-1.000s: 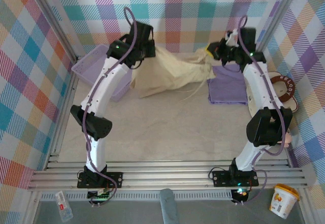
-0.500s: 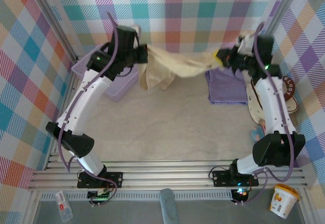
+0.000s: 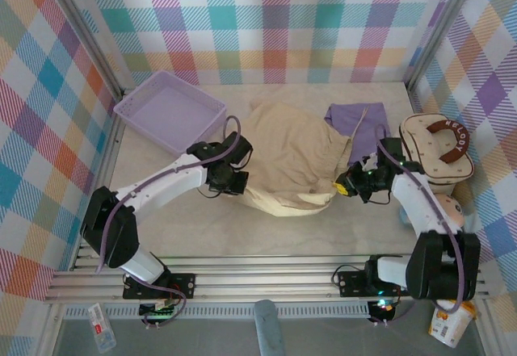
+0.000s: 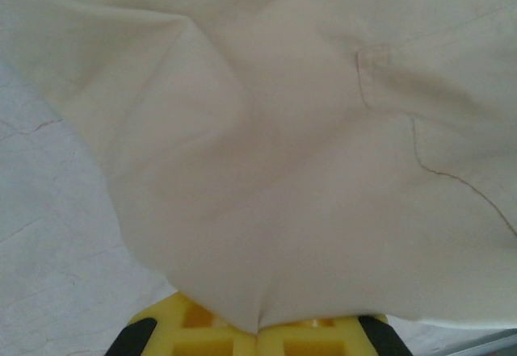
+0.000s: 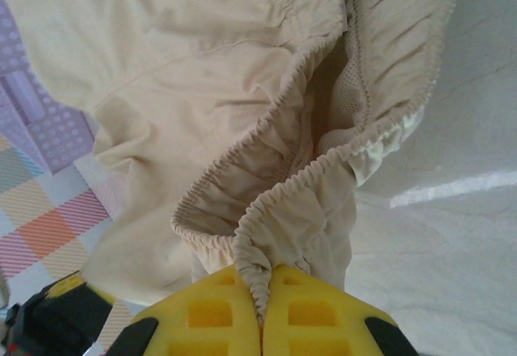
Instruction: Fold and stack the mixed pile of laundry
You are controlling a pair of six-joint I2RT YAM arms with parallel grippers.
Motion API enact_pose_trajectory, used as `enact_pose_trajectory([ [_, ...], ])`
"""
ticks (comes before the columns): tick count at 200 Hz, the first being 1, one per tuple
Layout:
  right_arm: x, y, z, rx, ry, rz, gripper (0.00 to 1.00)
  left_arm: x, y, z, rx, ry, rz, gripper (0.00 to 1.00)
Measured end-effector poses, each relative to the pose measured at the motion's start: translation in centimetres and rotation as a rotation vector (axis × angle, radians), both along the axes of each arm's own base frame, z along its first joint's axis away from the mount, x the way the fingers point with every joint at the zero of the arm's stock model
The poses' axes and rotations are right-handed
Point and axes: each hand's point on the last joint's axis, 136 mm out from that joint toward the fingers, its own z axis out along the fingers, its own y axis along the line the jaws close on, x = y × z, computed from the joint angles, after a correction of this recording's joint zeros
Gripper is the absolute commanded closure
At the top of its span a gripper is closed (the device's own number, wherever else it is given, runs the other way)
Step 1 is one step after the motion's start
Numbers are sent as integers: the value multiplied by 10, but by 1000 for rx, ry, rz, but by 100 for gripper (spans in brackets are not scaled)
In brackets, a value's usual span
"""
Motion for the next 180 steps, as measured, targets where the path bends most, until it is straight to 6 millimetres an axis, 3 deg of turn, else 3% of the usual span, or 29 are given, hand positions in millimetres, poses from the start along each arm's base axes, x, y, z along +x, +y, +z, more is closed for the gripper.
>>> enact_pose_trajectory([
  [25,40,-1,-9,6,30,-19,99,44,-15,-3,58,-41,36,100],
  [39,81,2,-1,22,-6,-28,100,87,-28,0,75,-79,75,100],
  [52,133,7,18,55,-72,-27,100,139,-42,11,59,-134,124,100],
  [65,189,14,49,94,-168,-19,99,197,-51,35,12,-221,178,100],
  [76,235,19,87,124,-288,-4,99,242,-51,64,-40,-319,224,100],
  [88,271,22,137,148,-426,4,98,273,-44,106,-112,-433,267,100],
  [97,284,23,175,163,-521,14,98,288,-31,141,-171,-519,303,100],
  [119,281,27,280,192,-767,55,96,283,8,225,-272,-661,356,100],
  [130,262,29,327,193,-883,82,95,268,29,268,-309,-737,371,100],
  [143,233,30,365,184,-981,108,91,239,45,320,-368,-834,368,100],
  [155,207,30,388,170,-1057,126,90,207,49,369,-436,-933,335,100],
  [165,187,30,397,158,-1097,137,90,183,51,402,-491,-1005,303,100],
  [180,169,32,388,152,-1100,157,91,160,50,424,-539,-1057,257,100],
])
